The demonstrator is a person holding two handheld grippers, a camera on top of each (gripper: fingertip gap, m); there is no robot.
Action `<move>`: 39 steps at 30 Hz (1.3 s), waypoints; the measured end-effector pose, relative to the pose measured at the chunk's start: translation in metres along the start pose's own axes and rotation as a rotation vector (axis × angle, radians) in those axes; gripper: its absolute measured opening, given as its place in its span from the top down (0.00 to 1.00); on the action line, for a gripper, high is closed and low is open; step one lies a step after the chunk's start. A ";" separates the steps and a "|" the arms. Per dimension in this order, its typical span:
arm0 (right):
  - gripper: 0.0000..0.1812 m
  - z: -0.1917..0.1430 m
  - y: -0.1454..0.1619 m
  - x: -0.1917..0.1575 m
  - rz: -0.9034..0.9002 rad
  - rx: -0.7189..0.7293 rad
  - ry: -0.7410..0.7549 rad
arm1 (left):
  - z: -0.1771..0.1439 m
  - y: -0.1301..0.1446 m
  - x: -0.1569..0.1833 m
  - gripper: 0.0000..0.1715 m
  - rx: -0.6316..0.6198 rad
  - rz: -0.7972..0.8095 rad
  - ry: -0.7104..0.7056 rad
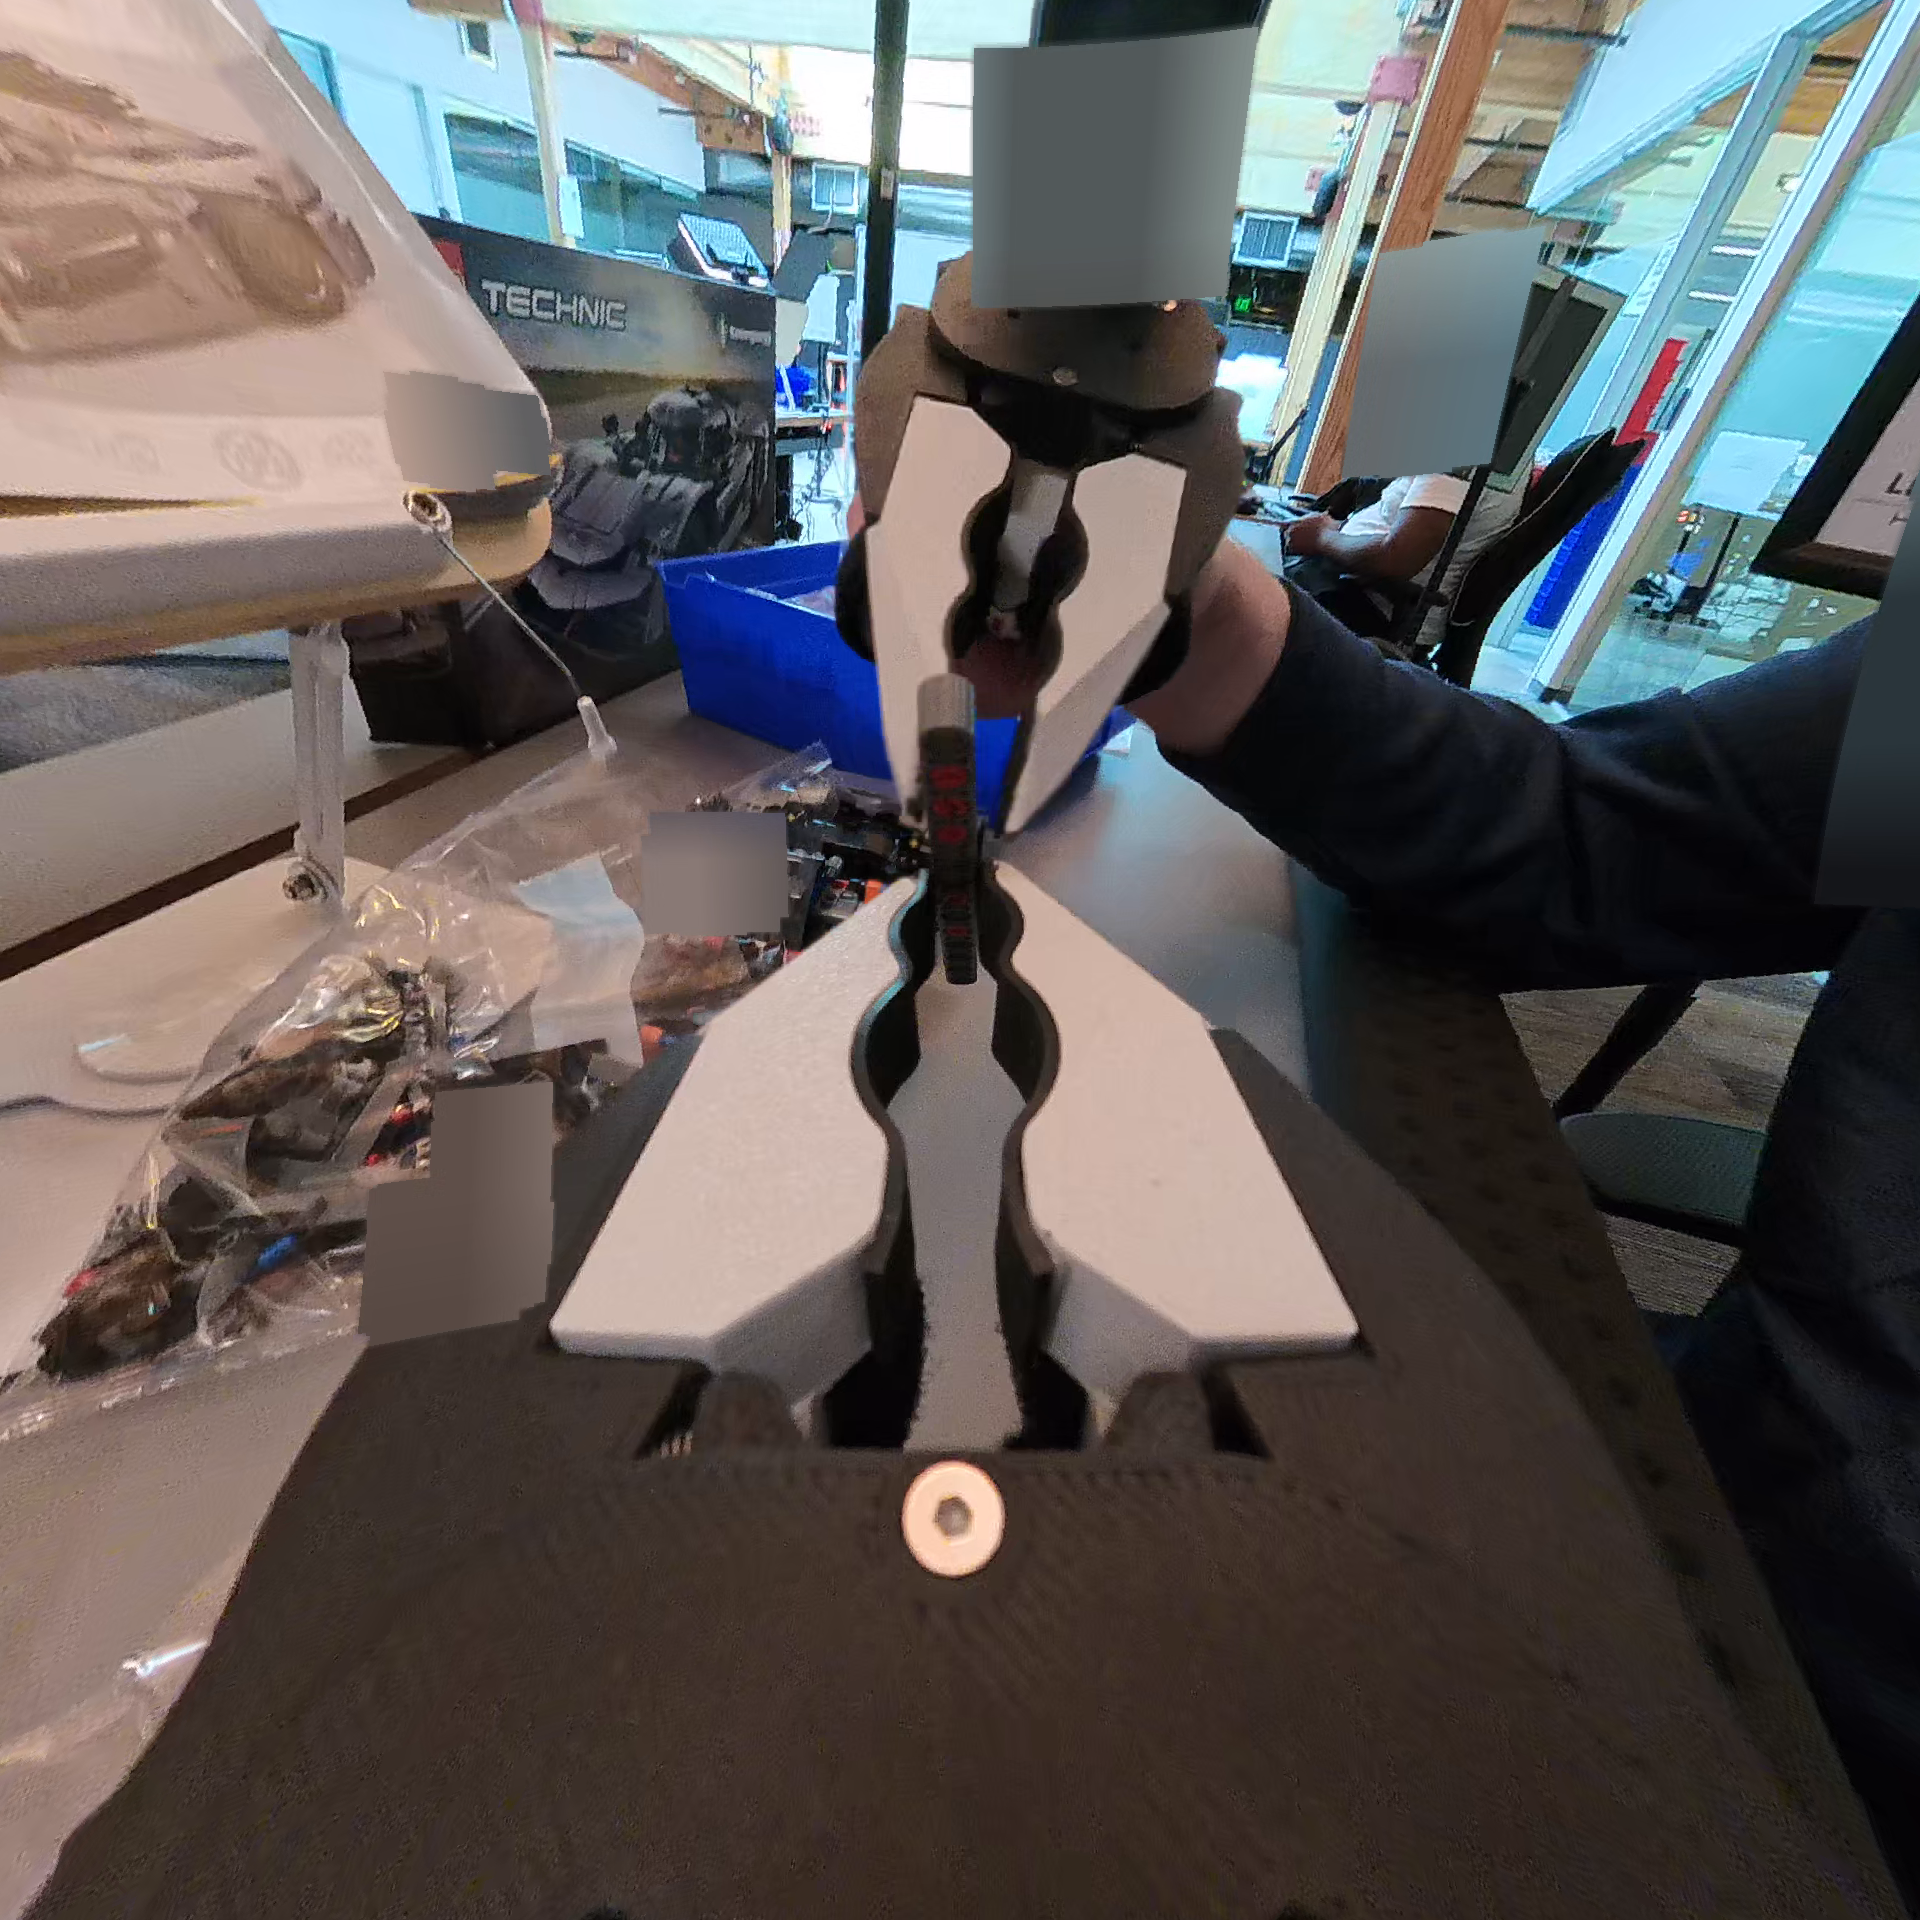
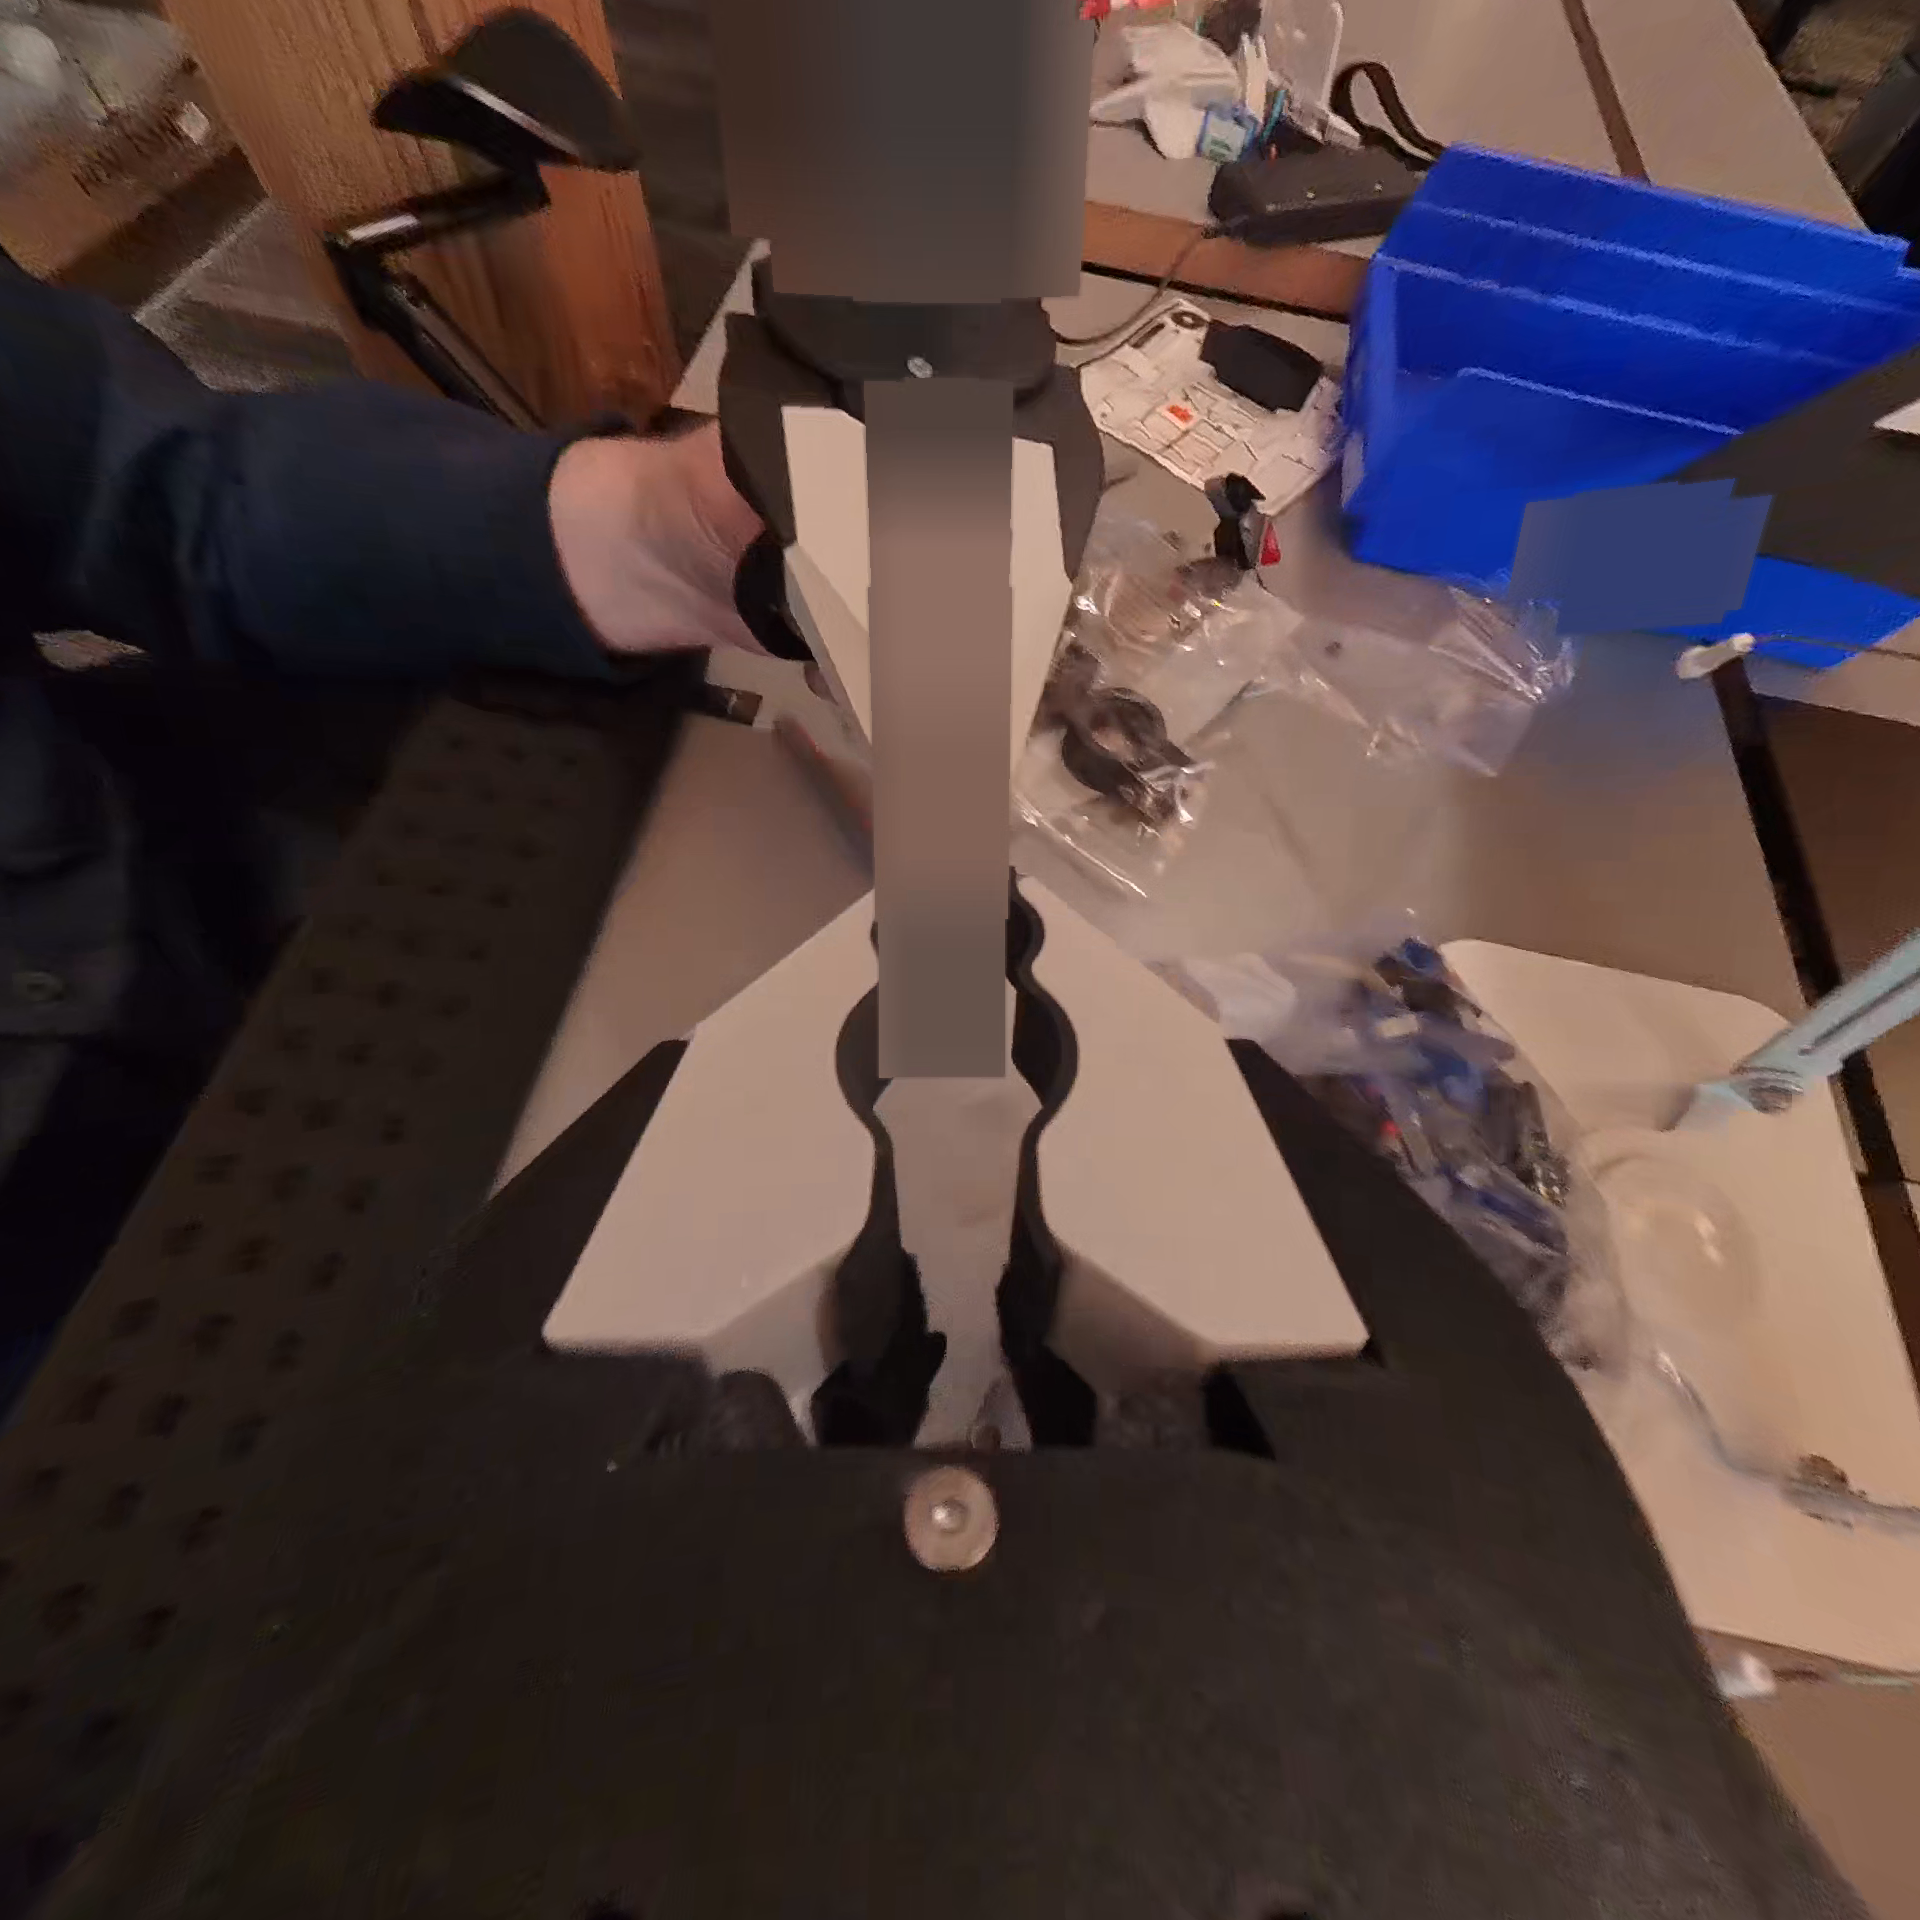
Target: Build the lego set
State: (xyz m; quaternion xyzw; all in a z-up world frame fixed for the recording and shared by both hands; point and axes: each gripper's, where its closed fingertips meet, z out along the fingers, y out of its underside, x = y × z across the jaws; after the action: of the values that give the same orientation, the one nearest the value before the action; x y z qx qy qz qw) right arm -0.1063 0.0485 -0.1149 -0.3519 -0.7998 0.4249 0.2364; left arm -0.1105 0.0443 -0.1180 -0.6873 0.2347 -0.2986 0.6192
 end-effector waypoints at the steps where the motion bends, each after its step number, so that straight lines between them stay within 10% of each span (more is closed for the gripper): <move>1: 0.93 0.002 0.000 -0.003 0.003 -0.009 -0.009 | 0.000 -0.001 0.001 0.97 0.007 0.002 0.000; 39: 0.97 0.006 -0.011 -0.017 0.098 0.125 -0.177 | -0.002 -0.019 0.019 0.97 0.094 0.091 0.046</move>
State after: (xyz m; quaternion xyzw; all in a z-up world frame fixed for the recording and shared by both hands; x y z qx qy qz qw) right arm -0.1030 0.0285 -0.1103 -0.3363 -0.7714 0.5143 0.1652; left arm -0.0994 0.0321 -0.0971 -0.6389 0.2657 -0.2966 0.6582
